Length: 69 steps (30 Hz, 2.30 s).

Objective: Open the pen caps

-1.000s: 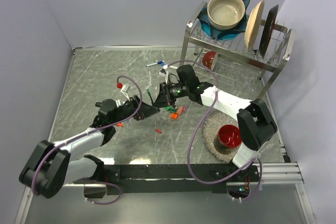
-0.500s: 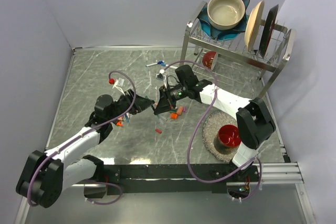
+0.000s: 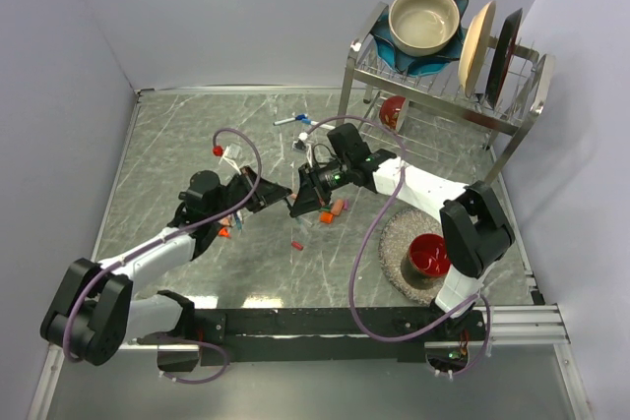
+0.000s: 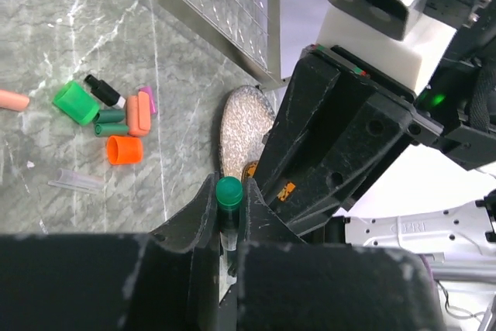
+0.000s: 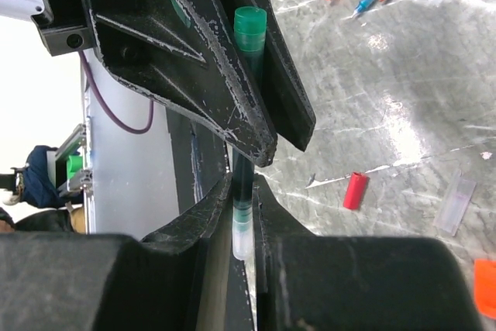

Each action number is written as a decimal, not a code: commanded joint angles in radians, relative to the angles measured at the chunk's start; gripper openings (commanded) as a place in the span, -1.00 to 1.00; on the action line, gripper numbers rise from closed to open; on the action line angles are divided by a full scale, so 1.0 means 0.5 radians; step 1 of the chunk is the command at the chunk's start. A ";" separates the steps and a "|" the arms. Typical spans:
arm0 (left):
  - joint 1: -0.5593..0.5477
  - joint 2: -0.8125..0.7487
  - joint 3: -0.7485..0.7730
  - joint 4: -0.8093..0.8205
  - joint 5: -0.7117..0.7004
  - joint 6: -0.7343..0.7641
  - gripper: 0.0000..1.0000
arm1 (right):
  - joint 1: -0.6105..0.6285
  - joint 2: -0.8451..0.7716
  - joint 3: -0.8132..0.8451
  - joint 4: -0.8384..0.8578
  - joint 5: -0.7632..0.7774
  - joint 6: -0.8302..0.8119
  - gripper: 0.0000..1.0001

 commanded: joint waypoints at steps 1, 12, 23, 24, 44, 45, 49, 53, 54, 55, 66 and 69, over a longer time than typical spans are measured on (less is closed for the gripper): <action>-0.003 -0.108 0.075 -0.107 -0.135 -0.040 -0.99 | 0.015 0.006 0.103 -0.005 -0.018 -0.084 -0.52; -0.003 -0.391 0.265 -0.804 -0.709 -0.166 -0.99 | 0.049 0.036 0.171 -0.167 0.028 -0.249 -0.14; -0.003 -0.271 0.385 -0.970 -0.688 -0.208 -0.99 | 0.055 0.006 0.183 -0.177 0.111 -0.277 -0.22; -0.003 -0.262 0.400 -0.997 -0.685 -0.221 -0.99 | 0.055 0.003 0.186 -0.183 0.120 -0.283 -0.21; -0.009 -0.173 0.606 -1.430 -0.841 -0.432 -0.99 | 0.172 0.141 0.330 -0.364 0.240 -0.369 -1.00; -0.006 -0.182 0.618 -1.470 -0.899 -0.417 -0.99 | 0.172 0.150 0.333 -0.385 0.243 -0.372 -1.00; 0.094 -0.283 0.701 -1.785 -1.248 -0.298 -0.99 | 0.175 0.156 0.348 -0.422 0.304 -0.381 -1.00; 0.612 -0.375 0.707 -1.872 -1.286 -0.169 -0.99 | 0.193 0.196 0.333 -0.462 0.329 -0.387 -1.00; 0.692 -0.384 0.710 -1.875 -1.255 -0.123 -0.99 | 0.218 0.217 0.342 -0.468 0.326 -0.393 -1.00; 0.760 -0.387 0.731 -1.872 -1.246 -0.101 -0.99 | 0.227 0.223 0.352 -0.480 0.329 -0.400 -1.00; 1.046 -0.305 0.573 -1.903 -1.034 0.086 -0.99 | 0.194 0.211 0.361 -0.465 0.645 -0.430 -1.00; 1.055 -0.234 0.474 -1.887 -1.034 0.126 -0.99 | 0.163 0.223 0.361 -0.471 0.626 -0.430 -1.00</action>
